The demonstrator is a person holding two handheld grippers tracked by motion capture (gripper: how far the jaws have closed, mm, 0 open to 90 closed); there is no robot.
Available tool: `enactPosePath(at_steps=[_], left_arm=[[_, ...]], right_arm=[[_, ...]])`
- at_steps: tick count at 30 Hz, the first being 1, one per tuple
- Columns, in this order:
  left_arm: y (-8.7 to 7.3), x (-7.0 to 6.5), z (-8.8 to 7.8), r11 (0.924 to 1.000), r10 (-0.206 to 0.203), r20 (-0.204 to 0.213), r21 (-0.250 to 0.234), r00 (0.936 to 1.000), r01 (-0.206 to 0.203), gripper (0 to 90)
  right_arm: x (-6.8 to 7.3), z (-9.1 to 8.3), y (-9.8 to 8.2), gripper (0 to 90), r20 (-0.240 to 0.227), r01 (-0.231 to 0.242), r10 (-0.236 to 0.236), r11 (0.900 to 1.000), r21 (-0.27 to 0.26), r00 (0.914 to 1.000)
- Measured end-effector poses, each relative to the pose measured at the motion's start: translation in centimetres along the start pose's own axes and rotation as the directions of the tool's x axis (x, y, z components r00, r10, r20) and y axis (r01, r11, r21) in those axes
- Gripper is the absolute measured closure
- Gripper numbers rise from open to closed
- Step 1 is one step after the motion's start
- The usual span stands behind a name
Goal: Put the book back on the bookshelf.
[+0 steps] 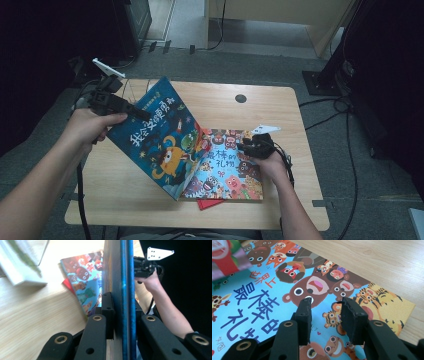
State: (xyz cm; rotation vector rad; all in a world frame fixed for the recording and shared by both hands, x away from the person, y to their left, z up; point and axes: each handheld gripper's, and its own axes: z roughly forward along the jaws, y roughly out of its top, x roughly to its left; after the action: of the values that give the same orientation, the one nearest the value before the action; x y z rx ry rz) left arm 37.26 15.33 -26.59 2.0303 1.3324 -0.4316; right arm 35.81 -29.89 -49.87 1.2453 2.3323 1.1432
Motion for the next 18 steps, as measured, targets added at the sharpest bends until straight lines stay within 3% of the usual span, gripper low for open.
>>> enactPosePath(at_steps=[14, 18], left_arm=[[-4.7, 2.3, -4.5, 0.9983, -0.033, -0.022, -0.049, 0.9992, 0.032, 81.6], [-5.8, 3.3, -5.4, 0.9966, -0.065, -0.022, -0.053, 0.9976, 0.064, 81.6]], right_arm=[[0.3, 0.1, -0.1, 56.6, 0.006, 0.014, -0.014, 1.0, -0.005, 0.9999], [0.3, 0.1, -0.2, 56.6, 0.008, 0.016, -0.016, 1.0, -0.007, 0.9998]])
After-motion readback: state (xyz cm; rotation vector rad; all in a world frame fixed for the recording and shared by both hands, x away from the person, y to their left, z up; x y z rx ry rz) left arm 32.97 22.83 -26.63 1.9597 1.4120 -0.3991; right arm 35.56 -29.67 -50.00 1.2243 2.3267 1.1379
